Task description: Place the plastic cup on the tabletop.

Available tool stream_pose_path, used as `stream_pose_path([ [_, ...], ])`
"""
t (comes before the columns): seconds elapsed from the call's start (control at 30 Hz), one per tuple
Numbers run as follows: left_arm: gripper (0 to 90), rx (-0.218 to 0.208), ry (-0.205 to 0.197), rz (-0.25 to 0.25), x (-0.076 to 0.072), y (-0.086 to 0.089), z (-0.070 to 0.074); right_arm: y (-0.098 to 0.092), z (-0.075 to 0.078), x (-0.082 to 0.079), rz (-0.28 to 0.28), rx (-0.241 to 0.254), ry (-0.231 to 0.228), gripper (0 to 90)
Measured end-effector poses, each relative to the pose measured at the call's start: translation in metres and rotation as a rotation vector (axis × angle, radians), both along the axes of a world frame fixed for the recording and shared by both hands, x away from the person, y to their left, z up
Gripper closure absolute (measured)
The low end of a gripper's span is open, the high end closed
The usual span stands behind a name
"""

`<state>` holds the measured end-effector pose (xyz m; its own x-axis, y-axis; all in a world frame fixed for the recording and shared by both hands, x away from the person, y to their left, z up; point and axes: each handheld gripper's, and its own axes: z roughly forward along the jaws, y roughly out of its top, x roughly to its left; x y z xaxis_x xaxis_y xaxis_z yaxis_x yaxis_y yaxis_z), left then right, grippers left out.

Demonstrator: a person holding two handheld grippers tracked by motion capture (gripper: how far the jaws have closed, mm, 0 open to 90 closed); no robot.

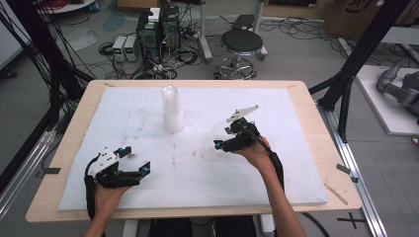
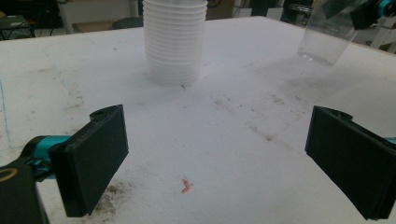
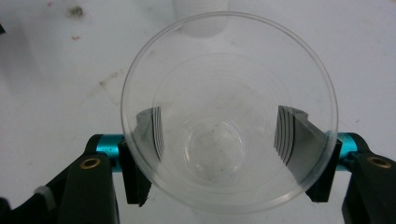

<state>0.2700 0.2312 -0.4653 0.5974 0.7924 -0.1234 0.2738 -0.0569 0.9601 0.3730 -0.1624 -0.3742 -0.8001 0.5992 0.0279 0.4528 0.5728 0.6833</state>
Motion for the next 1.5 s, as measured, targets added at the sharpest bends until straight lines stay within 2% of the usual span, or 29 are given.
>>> stream_pose_path([
  [0.1, 5.9, 0.000, 0.001, 0.000, 0.000, 0.000, 0.000, 0.005, -0.010, 0.003, 0.000, -0.013, 0.016, 33.0],
  [0.27, 5.9, 0.000, 0.000, -0.004, 0.000, 0.000, 0.000, 0.014, -0.020, 0.006, -0.002, -0.060, 0.031, 33.0],
  [0.37, 5.9, -0.002, 0.000, -0.009, 0.000, 0.000, 0.000, 0.018, -0.023, 0.007, 0.002, -0.080, 0.015, 33.0],
  [0.9, 5.9, 0.007, -0.003, -0.009, 0.000, -0.001, 0.000, 0.021, -0.028, 0.005, -0.008, -0.059, -0.006, 32.4],
  [1.03, 5.9, 0.006, -0.002, -0.008, 0.000, -0.001, 0.000, 0.022, -0.029, 0.005, -0.006, -0.071, -0.020, 29.4],
  [1.13, 5.9, 0.008, -0.003, -0.009, 0.000, 0.000, 0.000, 0.025, -0.033, 0.004, -0.019, -0.097, -0.031, 21.1],
  [1.5, 5.9, 0.001, 0.000, -0.010, 0.000, 0.000, 0.000, 0.023, -0.037, 0.002, -0.027, -0.075, -0.037, 15.7],
])
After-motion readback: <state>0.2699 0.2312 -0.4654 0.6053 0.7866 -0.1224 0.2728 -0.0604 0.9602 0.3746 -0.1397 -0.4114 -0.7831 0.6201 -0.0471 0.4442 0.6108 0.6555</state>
